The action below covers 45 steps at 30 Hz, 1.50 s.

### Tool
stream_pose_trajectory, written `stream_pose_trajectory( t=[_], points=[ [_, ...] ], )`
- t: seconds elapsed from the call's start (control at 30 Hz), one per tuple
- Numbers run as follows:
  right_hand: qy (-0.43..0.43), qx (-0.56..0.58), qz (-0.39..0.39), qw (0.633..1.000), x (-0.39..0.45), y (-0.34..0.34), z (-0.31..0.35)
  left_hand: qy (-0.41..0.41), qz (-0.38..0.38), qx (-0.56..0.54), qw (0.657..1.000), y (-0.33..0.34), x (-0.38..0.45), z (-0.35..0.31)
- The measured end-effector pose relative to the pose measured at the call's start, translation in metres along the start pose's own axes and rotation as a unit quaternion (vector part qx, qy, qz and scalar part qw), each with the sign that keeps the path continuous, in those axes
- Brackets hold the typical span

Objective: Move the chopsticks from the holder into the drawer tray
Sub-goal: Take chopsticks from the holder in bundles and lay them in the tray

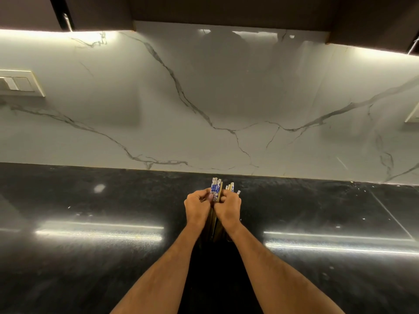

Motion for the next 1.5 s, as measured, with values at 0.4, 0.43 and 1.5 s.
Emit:
stream_pose_trajectory(
  t=[0.4,0.43,1.5],
  points=[
    [-0.030,0.100,-0.031,0.994,0.023,-0.074,0.056,-0.012,0.148,-0.091,0.985,-0.003,-0.013,-0.034],
    [-0.044,0.088,-0.034,0.995,0.022,-0.081,0.061,-0.020,0.157,-0.098,0.983,-0.002,-0.014,-0.040],
    [-0.051,0.227,-0.190,0.954,-0.119,-0.162,0.106,-0.136,0.019,-0.393,0.909,-0.043,-0.098,-0.149]
  ],
)
Point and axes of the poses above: each hand's wrist, its own x-axis towards the middle knuckle, its own y-axis out of the palm, z = x × y, the point moved 1 cm from there along x, towards the middle knuckle, and after that the axes turned 15 degrees about -x, right-handed, at the moved point
